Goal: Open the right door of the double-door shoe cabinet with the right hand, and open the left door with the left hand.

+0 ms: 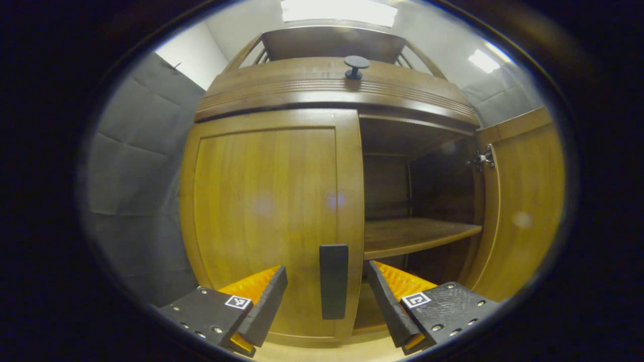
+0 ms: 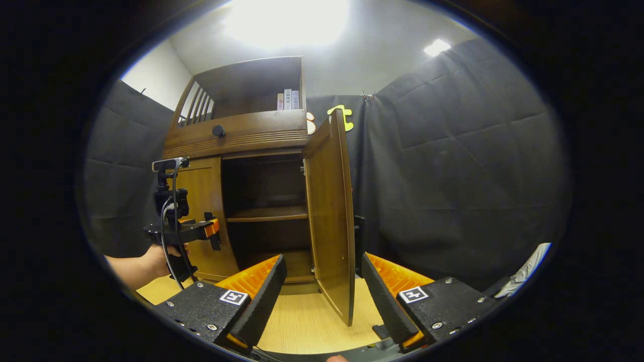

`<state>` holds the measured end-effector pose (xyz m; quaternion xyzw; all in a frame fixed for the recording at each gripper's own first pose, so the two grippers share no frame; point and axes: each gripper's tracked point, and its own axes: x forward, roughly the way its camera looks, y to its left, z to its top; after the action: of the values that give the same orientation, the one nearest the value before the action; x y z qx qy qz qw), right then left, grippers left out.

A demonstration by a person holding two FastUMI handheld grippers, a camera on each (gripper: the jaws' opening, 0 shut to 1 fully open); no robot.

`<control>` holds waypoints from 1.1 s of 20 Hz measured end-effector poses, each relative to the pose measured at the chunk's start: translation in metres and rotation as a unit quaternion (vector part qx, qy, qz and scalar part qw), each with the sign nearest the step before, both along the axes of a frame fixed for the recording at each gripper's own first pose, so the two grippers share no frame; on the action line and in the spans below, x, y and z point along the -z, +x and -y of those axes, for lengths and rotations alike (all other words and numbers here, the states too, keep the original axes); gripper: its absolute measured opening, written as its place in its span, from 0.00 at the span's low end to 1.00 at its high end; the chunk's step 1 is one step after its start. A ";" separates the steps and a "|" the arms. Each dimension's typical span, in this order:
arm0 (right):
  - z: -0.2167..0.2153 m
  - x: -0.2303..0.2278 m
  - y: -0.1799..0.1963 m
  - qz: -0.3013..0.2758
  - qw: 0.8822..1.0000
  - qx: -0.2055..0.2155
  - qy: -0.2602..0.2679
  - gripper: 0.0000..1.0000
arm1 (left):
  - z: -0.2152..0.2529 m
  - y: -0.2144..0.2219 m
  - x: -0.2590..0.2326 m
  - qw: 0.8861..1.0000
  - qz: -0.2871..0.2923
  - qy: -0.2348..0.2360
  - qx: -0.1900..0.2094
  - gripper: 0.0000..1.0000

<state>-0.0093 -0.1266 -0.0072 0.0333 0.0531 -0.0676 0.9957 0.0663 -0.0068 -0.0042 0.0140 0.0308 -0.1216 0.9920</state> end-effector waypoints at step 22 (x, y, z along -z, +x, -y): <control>0.001 0.000 0.009 -0.008 1.000 -0.025 0.011 0.93 | -0.001 -0.003 -0.001 1.000 -0.017 -0.012 0.008 0.15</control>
<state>0.0000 -0.1275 -0.0070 0.0423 0.0622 -0.0426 0.9963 0.0630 -0.0061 -0.0035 -0.0001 0.0461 -0.1299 0.9905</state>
